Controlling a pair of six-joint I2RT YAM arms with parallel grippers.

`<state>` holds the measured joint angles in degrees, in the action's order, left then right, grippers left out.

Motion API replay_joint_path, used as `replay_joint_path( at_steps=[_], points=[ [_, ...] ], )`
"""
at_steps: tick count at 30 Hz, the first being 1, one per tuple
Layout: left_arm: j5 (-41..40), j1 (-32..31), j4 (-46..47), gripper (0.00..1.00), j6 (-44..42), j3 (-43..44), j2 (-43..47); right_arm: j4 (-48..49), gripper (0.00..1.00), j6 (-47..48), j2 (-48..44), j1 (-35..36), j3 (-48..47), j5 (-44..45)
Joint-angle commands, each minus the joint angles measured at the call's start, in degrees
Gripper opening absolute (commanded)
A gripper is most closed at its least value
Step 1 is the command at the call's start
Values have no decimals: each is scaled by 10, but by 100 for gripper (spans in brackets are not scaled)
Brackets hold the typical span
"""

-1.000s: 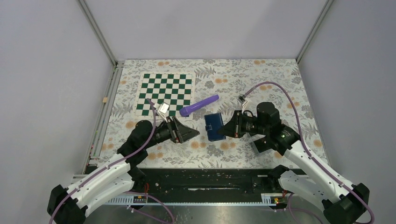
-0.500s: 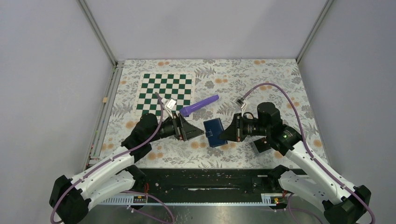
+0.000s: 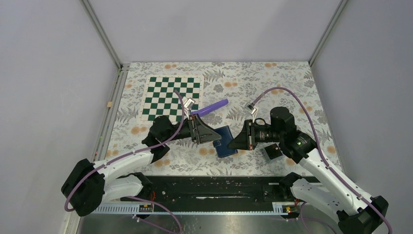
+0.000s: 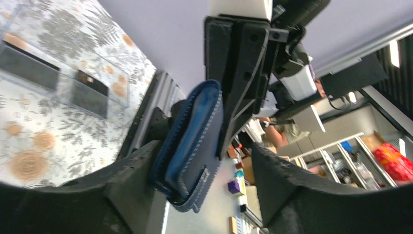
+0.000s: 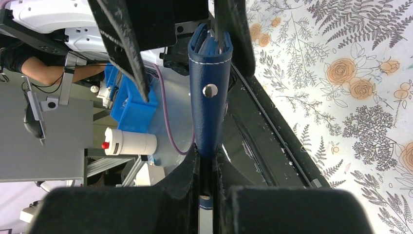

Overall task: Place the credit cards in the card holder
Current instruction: Pick up the card holder from the center of the board.

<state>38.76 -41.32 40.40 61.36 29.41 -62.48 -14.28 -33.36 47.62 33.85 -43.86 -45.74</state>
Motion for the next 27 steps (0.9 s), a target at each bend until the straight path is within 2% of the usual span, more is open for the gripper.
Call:
replay_joint_path(
  at_steps=[1, 6, 8, 10, 11, 15, 17, 20, 23, 27],
  points=[
    [47, -22, 113, 61, 22, 13, -13, 39, 0, -20, -5, 0, -20, -23],
    [64, -34, 104, 25, 15, 20, -15, 43, 1, -25, -3, 0, -23, -18],
    [54, -33, 61, 10, -10, 22, 1, 35, 10, -23, -7, 0, -25, -5],
    [16, -35, -49, 0, -67, 42, 33, 22, 27, -16, -16, 0, -28, 16],
    [-10, -36, -105, 0, -95, 53, 50, 10, 40, -11, -21, 0, -31, 34],
    [-130, -38, -274, 0, -178, 87, 115, -32, 79, 4, -46, 0, -37, 108],
    [-175, -38, -341, 0, -212, 103, 141, -48, 90, 4, -55, 0, -42, 139],
    [-226, -38, -409, 0, -261, 114, 170, -73, 99, -3, -58, 0, -53, 176],
    [-222, -39, -445, 0, -343, 116, 193, -122, 99, -10, -45, -1, -79, 214],
    [-247, -44, -522, 0, -501, 154, 213, -155, 100, -30, -30, 0, -119, 233]
  ],
)
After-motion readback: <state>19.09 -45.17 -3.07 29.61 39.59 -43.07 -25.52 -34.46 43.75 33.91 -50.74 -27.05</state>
